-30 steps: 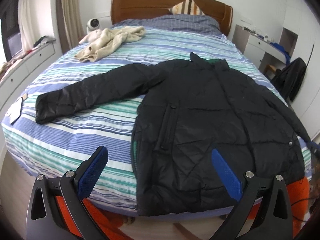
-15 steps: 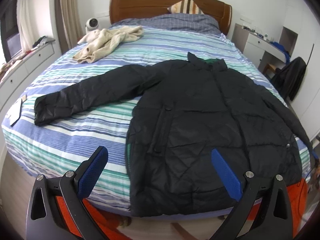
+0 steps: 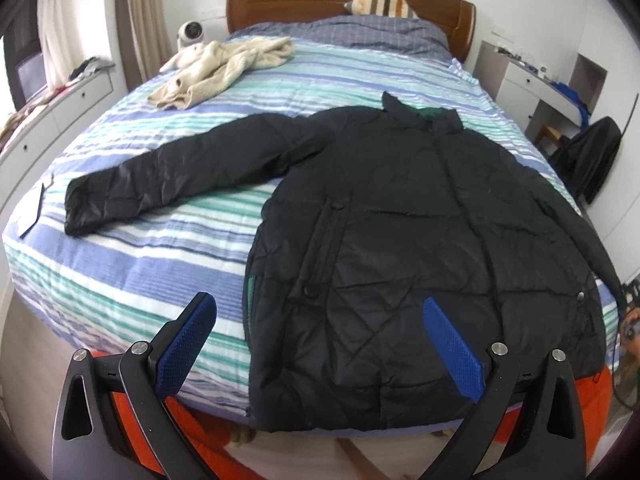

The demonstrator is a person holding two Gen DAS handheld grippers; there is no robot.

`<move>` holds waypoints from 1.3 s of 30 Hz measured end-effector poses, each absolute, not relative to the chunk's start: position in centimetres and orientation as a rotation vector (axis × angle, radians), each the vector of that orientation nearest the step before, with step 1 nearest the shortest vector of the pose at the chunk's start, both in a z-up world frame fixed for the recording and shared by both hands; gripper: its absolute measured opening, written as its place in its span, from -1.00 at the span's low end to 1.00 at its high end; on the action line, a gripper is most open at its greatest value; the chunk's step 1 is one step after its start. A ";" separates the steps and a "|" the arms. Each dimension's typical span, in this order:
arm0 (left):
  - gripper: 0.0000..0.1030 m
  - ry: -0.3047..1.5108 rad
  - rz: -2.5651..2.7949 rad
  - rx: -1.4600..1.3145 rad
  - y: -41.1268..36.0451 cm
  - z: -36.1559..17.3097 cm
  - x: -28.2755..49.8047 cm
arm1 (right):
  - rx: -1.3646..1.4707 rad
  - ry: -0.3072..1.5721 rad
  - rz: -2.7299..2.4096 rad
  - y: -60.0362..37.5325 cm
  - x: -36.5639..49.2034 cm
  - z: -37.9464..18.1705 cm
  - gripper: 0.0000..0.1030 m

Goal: Fold large clothes

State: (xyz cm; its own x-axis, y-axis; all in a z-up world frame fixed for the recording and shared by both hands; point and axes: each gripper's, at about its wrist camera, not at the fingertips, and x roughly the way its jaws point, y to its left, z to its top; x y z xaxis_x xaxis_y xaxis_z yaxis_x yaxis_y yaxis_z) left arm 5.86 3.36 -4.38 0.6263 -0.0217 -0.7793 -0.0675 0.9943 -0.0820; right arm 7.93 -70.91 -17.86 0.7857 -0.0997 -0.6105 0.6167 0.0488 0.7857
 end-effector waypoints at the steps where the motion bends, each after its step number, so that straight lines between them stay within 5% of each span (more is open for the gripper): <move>1: 0.99 0.901 0.030 -0.116 3.6 -4.5 5.8 | 1.417 0.457 -0.581 -71.2 8.2 -18.0 -0.27; 3: 0.99 0.910 0.039 -0.130 4.0 -4.7 5.7 | 1.362 0.478 -0.599 -71.2 8.7 -17.5 -0.58; 5: 0.99 0.906 0.049 -0.133 4.3 -4.7 5.4 | 1.211 0.467 -0.588 -70.0 9.4 -14.3 -0.68; 15: 0.99 0.905 0.012 -0.152 3.8 -5.4 6.3 | 0.409 0.428 0.045 -46.2 17.3 5.1 -0.71; 22: 0.99 0.893 0.000 -0.174 4.5 -5.6 5.8 | 0.171 0.580 0.292 -28.2 22.7 1.0 -0.72; 25: 0.99 0.882 -0.026 -0.197 4.9 -5.5 5.5 | 0.146 0.667 0.348 -22.4 24.3 -4.4 -0.49; 27: 0.99 0.858 -0.052 -0.206 5.1 -5.2 5.2 | 0.177 0.758 0.363 -20.1 24.6 -7.5 0.66; 28: 0.99 0.851 -0.057 -0.206 5.0 -5.1 5.2 | 0.206 0.784 0.370 -19.3 23.9 -8.7 0.78; 39: 0.99 1.024 -0.469 -0.304 -2.9 -7.6 17.3 | 0.226 0.742 0.363 -25.4 12.0 -7.0 0.79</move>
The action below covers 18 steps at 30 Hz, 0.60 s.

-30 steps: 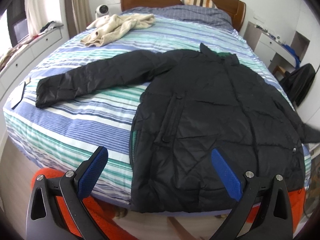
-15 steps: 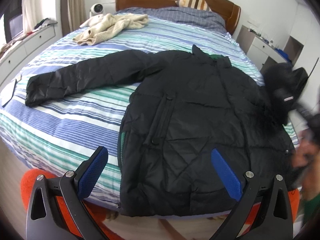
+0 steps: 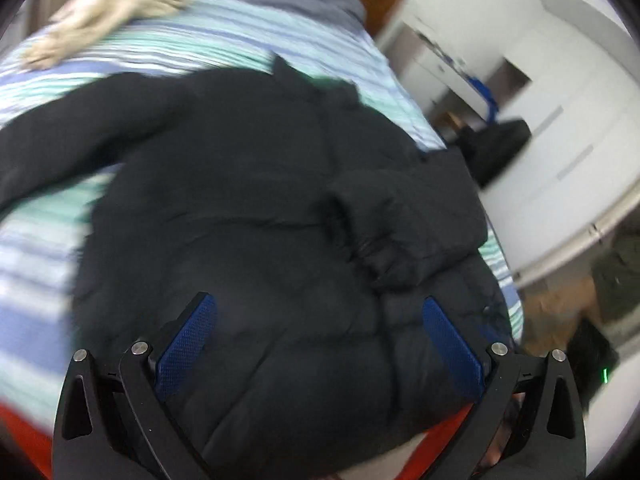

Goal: Fold large clothes

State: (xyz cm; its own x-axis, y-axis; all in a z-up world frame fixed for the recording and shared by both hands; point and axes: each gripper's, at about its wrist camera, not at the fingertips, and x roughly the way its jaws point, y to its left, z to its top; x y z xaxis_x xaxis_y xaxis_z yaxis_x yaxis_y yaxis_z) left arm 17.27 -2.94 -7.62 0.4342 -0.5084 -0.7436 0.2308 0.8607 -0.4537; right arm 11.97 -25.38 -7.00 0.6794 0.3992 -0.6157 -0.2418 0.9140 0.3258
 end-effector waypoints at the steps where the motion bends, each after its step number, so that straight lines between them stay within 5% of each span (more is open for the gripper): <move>1: 0.99 1.032 -0.473 -0.278 -4.3 -7.9 18.3 | 0.240 0.748 0.350 -25.8 11.6 -6.9 0.79; 4: 0.96 1.059 -0.441 -0.098 -10.9 -10.1 23.1 | 0.294 0.752 0.295 -27.7 10.1 -7.1 0.79; 6: 0.16 1.074 -0.420 0.037 -14.3 -11.7 24.7 | 0.321 0.739 0.262 -28.6 9.4 -7.1 0.79; 7: -0.66 1.078 -0.421 0.085 -15.4 -12.0 25.1 | 0.329 0.734 0.252 -28.9 9.3 -7.0 0.79; 9: -0.79 1.049 -0.395 0.127 -15.9 -10.9 25.5 | 0.354 0.711 0.241 -29.8 9.1 -6.4 0.79; 14: -0.80 0.871 -0.301 0.197 -11.8 -4.4 27.9 | 0.406 0.669 0.265 -32.4 9.5 -5.5 0.79; 18: -0.80 0.855 -0.134 0.183 -6.9 -4.3 31.6 | 0.384 0.676 0.248 -33.0 11.6 -5.2 0.79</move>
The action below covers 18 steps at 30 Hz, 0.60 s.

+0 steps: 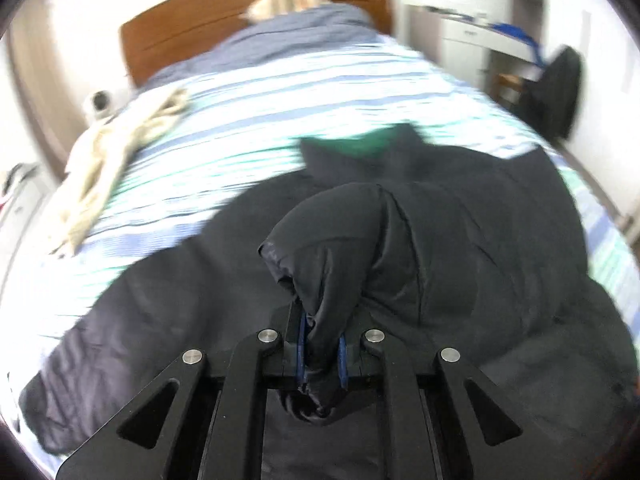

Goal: Fold large clothes

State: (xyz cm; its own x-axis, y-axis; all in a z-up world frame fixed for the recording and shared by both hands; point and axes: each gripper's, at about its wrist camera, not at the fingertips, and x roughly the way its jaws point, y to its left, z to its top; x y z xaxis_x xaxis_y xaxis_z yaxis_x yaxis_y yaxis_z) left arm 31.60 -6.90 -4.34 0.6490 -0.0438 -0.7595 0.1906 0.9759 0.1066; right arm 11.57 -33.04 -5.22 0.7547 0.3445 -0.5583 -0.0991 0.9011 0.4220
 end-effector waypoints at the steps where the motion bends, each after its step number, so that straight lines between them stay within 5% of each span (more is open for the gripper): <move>1: -0.80 0.868 -0.098 0.182 -6.1 -5.2 32.3 | 0.370 0.675 0.236 -33.0 12.2 -4.8 0.79; 7: -0.74 0.971 -0.042 0.106 -3.3 -11.1 33.6 | 0.350 0.666 0.134 -33.6 19.8 -1.3 0.78; 13: -0.55 0.964 -0.061 0.050 -2.6 -12.9 34.1 | 0.334 0.713 0.063 -34.9 31.5 -1.6 -0.07; 18: -0.48 0.941 -0.076 -0.009 -1.7 -14.2 34.3 | 0.414 0.947 0.063 -36.3 39.3 -10.3 -0.12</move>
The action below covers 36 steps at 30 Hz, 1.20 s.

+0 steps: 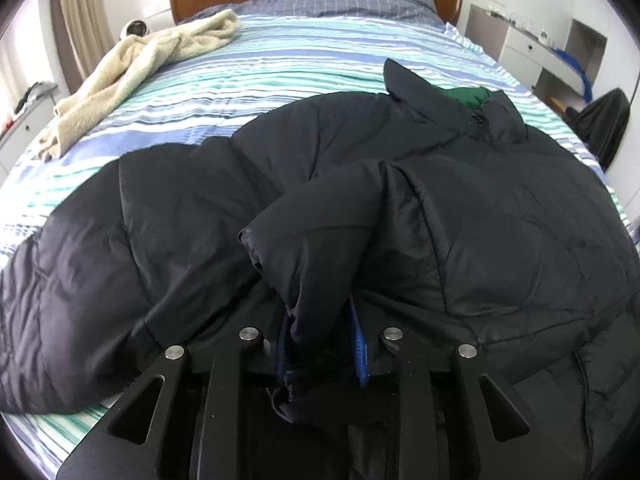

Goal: Fold large clothes

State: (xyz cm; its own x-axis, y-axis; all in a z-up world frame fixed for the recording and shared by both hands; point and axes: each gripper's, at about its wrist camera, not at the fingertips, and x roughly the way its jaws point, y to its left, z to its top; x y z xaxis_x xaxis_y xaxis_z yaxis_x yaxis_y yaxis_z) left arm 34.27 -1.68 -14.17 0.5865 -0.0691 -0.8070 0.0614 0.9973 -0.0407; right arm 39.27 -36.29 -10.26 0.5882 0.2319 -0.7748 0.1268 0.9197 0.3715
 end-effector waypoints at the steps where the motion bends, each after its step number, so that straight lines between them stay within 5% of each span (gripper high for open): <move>1: -0.44 0.937 -0.085 -0.014 -1.7 -14.3 34.3 | 0.417 1.037 0.045 -36.5 40.0 -12.5 -0.17; 3: -0.43 0.927 -0.094 -0.022 -1.7 -14.6 34.2 | 0.455 1.097 0.056 -37.1 40.3 -16.4 -0.34; 8: -0.42 0.913 -0.081 0.002 -1.9 -15.2 33.9 | 0.399 1.167 0.043 -36.7 41.3 -14.5 -0.35; 14: -0.42 0.898 -0.089 -0.025 -1.6 -15.4 33.6 | 0.447 0.928 0.059 -38.4 45.0 -8.3 -0.32; 20: -0.42 0.900 -0.096 -0.033 -1.5 -15.6 33.6 | 0.509 1.040 -0.050 -40.3 49.7 -15.9 -0.38; 26: -0.41 0.893 -0.095 -0.031 -1.4 -15.7 33.6 | 0.361 1.037 -0.057 -38.9 48.2 -14.5 -0.37; 32: -0.41 0.881 -0.091 -0.024 -1.7 -15.8 33.6 | 0.534 0.966 0.053 -39.5 39.8 -10.5 -0.31; 36: -0.41 0.881 -0.087 -0.011 -1.9 -15.7 33.6 | 0.546 1.085 -0.018 -39.5 38.2 -15.4 -0.33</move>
State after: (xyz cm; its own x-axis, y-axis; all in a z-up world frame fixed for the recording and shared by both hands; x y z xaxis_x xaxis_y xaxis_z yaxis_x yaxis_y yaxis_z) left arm 33.55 -1.90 -15.71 0.6332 -0.0805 -0.7698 0.0717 0.9964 -0.0452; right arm 38.19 -39.47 -15.36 0.4802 0.2475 -0.8415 0.2755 0.8682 0.4126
